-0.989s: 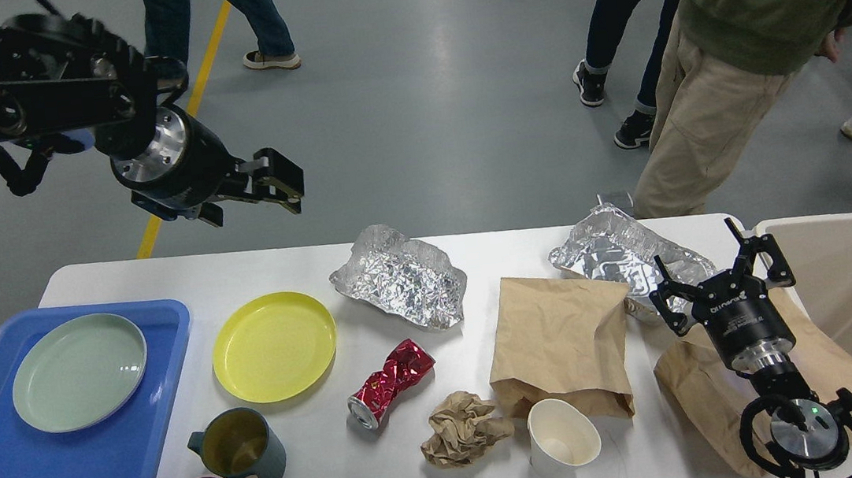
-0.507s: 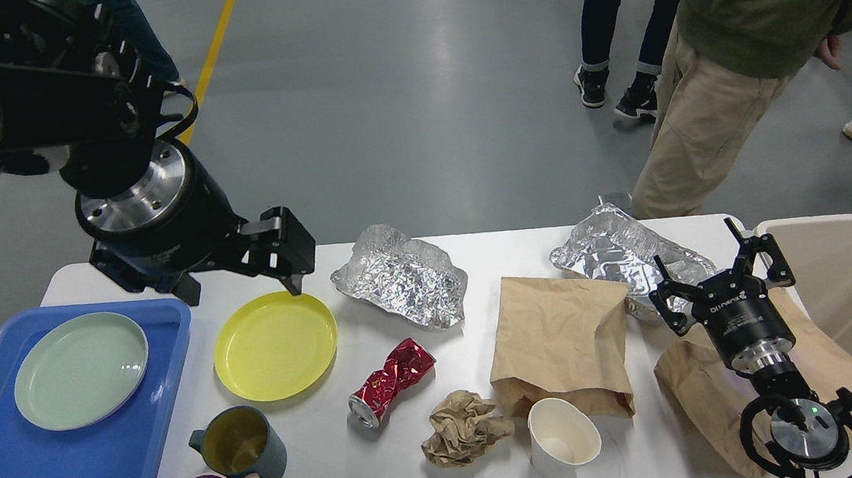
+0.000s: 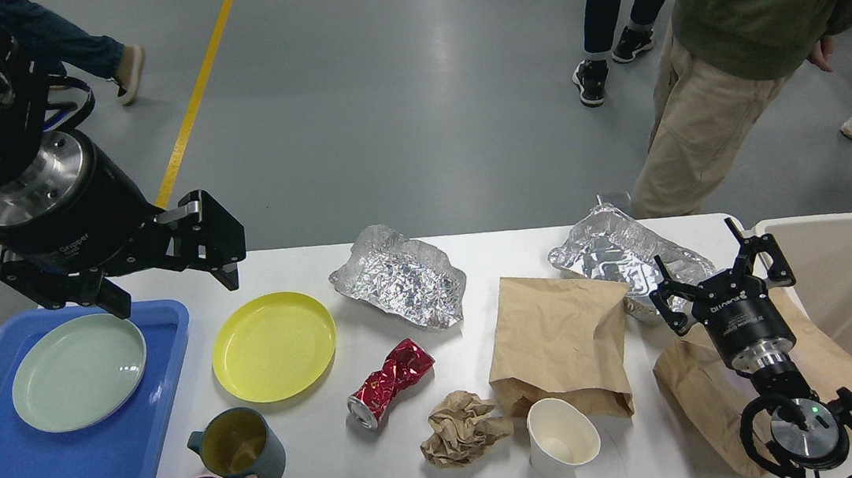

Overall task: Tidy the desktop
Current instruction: 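Lower the left gripper to the pink mug and grasp it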

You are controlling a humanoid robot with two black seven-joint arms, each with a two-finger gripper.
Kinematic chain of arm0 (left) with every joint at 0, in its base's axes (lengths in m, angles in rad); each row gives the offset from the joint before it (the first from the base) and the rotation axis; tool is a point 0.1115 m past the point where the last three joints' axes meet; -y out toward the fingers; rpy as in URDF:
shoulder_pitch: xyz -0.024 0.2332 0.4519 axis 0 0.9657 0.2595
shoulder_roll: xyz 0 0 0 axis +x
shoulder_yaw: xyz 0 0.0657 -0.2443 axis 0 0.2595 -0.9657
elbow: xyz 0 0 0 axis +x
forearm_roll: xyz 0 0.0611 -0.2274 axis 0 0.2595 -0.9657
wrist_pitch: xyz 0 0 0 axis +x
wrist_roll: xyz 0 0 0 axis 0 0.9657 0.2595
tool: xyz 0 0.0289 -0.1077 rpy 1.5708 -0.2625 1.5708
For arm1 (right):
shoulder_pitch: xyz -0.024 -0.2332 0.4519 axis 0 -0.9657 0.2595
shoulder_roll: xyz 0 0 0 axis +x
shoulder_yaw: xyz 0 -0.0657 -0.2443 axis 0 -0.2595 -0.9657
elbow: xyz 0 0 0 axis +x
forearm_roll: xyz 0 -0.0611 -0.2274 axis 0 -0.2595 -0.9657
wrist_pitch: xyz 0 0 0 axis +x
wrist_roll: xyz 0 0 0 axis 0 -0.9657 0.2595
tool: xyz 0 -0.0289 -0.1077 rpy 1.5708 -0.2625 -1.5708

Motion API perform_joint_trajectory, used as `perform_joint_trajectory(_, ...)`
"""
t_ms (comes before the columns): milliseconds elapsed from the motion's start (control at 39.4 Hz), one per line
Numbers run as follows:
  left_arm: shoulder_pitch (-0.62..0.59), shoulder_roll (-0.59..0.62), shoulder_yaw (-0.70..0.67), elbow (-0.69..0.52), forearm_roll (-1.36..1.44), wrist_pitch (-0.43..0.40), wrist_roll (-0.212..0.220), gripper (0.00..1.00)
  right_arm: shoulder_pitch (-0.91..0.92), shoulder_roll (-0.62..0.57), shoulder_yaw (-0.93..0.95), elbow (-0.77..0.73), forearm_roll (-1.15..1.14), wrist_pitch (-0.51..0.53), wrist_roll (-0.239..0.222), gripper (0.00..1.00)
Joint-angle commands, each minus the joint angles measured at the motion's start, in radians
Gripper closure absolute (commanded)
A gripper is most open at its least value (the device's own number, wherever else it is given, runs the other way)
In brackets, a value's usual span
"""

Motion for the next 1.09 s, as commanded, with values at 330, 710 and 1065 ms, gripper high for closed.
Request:
perform_joint_trajectory(330, 0.093, 0.069, 0.020, 0.000, 0.022, 0.017, 0.012, 0.05, 0.000, 0.000, 0.000, 0.000, 0.000, 0.000, 0.000, 0.00)
perform_joint_trajectory(710, 0.452, 0.264, -0.012, 0.002, 0.192, 0.276, 0.009, 0.16, -0.001, 0.000, 0.000, 0.000, 0.000, 0.000, 0.000, 0.00)
perform_joint_trajectory(1065, 0.852, 0.425, -0.187, 0.034, 0.441, 0.539, 0.014, 0.16, 0.000, 0.000, 0.000, 0.000, 0.000, 0.000, 0.000, 0.00)
